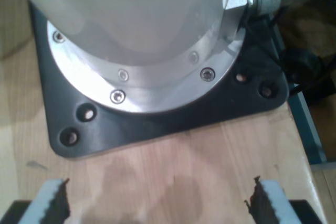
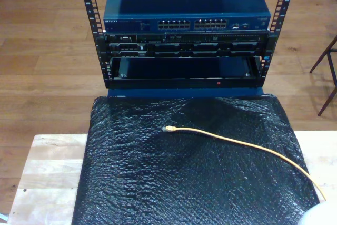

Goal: Grab the cable and plug it in

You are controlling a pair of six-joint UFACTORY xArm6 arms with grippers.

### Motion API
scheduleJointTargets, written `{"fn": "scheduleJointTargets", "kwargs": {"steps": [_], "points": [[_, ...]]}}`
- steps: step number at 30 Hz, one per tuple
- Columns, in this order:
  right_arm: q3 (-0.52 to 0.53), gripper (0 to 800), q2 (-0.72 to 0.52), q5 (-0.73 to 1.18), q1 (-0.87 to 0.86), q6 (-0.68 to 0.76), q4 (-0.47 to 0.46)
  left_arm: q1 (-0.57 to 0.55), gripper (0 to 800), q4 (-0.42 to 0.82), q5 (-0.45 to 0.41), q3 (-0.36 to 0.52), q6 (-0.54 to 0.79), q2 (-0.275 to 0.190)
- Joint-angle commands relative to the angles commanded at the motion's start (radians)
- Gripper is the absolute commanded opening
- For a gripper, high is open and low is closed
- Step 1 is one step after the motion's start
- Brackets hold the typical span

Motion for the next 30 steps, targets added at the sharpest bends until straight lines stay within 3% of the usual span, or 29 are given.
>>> {"fn": "scheduleJointTargets", "kwargs": {"steps": [4,8,15,30], "points": [[-0.055,798,0.003,0.084,0.000,0.032,0.000,0.000,800,0.005,0.031,-0.021,0.002,-0.012],[-0.129,799,0.005,0.176,0.002,0.058,0.002,-0.002,800,0.003,0.124,-0.074,-0.002,-0.038],[-0.253,798,0.052,0.276,0.005,0.170,0.009,-0.009,800,0.000,0.241,-0.201,-0.058,-0.041],[-0.597,798,0.279,0.493,0.127,0.497,0.092,-0.221,800,-0.120,0.408,-0.373,-0.270,-0.041]]}}
